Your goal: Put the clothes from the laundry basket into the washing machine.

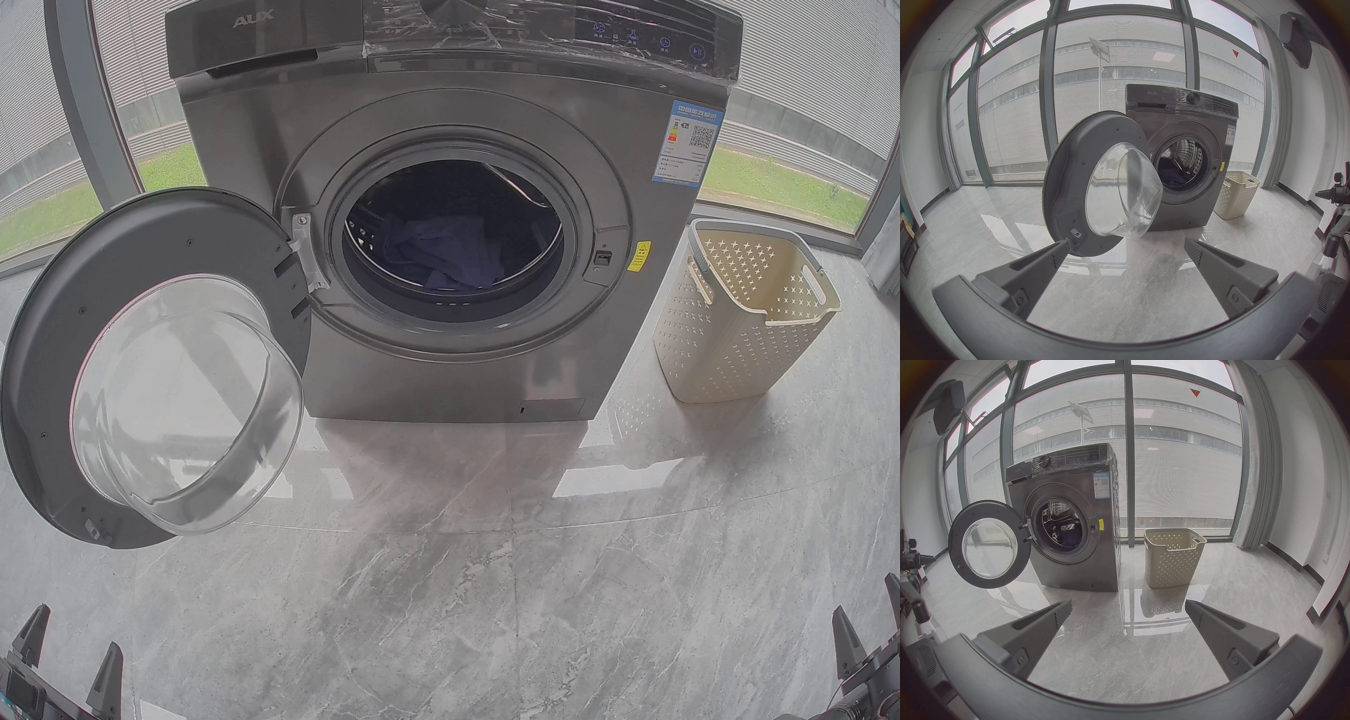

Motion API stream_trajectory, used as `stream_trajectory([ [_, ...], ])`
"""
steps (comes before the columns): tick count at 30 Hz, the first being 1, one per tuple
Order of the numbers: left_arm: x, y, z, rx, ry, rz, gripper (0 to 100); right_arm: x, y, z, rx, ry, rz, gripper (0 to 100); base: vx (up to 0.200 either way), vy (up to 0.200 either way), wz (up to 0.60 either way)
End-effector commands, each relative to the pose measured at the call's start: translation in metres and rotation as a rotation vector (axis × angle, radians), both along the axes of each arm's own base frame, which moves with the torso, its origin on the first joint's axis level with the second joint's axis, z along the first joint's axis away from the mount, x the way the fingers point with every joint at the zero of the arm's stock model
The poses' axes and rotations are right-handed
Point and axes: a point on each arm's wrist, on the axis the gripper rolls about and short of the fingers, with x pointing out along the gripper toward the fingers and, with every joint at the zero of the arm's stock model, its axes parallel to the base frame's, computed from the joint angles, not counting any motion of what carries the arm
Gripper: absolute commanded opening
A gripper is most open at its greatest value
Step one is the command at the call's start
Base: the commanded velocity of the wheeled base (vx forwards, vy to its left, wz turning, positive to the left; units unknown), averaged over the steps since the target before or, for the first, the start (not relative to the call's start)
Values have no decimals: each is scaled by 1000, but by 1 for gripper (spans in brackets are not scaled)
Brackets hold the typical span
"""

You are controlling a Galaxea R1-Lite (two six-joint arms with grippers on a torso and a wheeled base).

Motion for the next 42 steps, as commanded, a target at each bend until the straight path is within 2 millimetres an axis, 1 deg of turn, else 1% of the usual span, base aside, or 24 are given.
stream_trajectory([
  [1, 1, 0, -5, 0, 8, 0, 100, 1, 0, -5, -11, 16, -2, 100, 0, 200, 0],
  [22, 1, 0, -5, -28, 5, 0, 100, 1, 0, -5, -2, 16, 1, 100, 0, 200, 0],
  [42, 1, 0, -5, 2, 2, 1, 100, 1, 0, -5, 9, 16, -3, 100, 0, 0, 0],
])
